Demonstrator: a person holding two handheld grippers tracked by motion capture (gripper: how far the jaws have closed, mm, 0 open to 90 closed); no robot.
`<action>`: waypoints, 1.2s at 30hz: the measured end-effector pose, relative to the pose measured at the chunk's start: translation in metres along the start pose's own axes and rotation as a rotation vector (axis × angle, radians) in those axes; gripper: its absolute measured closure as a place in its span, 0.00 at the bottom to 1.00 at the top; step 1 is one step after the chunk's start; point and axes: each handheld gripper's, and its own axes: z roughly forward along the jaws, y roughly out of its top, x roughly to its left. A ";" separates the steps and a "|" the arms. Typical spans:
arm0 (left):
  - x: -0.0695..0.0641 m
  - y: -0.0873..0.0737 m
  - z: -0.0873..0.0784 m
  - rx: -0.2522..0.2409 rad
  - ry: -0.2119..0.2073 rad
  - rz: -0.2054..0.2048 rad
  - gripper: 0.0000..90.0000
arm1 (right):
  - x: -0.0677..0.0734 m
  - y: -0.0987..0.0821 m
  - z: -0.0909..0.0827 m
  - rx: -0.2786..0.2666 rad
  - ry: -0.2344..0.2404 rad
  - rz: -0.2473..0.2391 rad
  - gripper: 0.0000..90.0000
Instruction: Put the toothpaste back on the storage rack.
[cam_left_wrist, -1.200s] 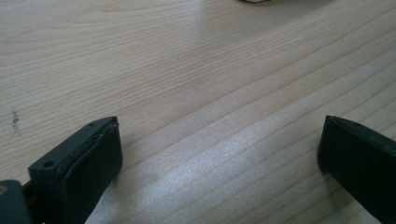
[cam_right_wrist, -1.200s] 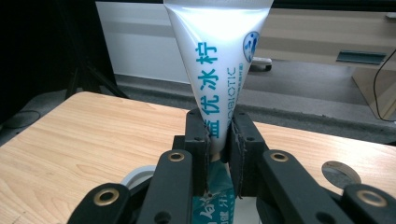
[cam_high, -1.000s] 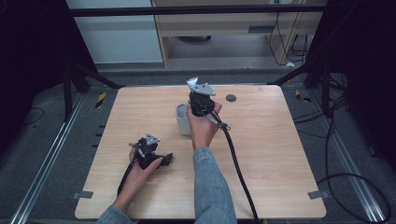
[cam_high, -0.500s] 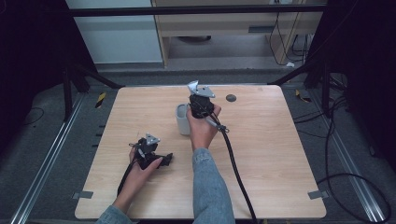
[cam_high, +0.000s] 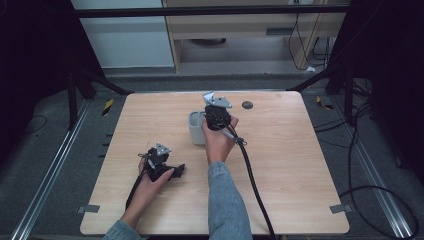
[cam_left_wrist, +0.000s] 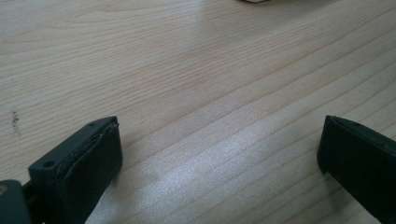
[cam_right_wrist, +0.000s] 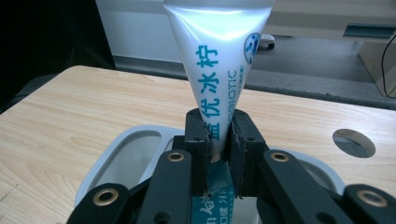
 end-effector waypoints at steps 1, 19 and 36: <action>0.000 0.000 0.000 0.000 0.000 0.000 0.00 | 0.000 0.000 0.000 0.002 0.000 0.001 0.88; 0.000 0.000 0.000 0.000 0.000 0.000 0.00 | 0.001 -0.005 0.003 0.032 0.002 -0.008 0.88; 0.000 0.000 0.000 0.000 0.000 -0.001 0.00 | 0.006 -0.005 0.004 0.045 0.019 -0.036 0.87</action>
